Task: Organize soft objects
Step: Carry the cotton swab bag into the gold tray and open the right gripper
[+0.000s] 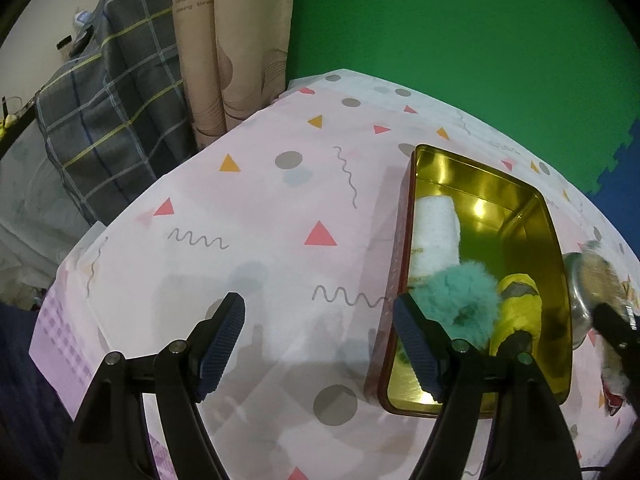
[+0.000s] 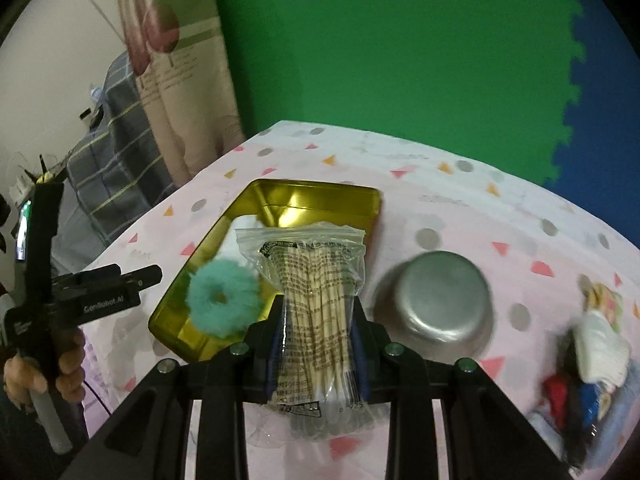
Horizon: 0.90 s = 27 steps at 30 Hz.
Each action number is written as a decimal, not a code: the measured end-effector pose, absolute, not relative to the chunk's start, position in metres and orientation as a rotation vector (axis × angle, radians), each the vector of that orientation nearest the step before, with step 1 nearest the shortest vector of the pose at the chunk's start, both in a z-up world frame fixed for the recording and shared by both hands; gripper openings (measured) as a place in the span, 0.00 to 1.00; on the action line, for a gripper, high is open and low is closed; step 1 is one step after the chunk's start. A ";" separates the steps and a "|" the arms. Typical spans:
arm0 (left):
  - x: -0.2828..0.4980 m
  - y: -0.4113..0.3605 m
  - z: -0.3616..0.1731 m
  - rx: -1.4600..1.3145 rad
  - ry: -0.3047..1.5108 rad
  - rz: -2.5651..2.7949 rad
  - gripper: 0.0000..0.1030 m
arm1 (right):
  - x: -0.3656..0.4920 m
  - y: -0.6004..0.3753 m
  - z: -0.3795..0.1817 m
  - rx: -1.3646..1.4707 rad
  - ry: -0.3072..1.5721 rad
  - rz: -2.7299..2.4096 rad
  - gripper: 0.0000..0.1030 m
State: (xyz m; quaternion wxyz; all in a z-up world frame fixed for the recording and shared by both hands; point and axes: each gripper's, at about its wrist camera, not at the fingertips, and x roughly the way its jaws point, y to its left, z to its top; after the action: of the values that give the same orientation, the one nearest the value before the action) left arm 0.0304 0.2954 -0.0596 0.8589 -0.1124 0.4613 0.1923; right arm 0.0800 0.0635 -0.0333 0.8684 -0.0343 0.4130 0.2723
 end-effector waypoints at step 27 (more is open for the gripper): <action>0.035 0.286 -0.064 -0.207 0.973 0.374 0.73 | 0.111 0.125 -0.071 -0.085 0.938 0.592 0.44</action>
State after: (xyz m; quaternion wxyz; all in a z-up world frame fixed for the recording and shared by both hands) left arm 0.0354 0.2863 -0.0643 0.8622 -0.0986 0.4637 0.1785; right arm 0.1113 0.1253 -0.0710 0.8494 -0.0402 0.4451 0.2807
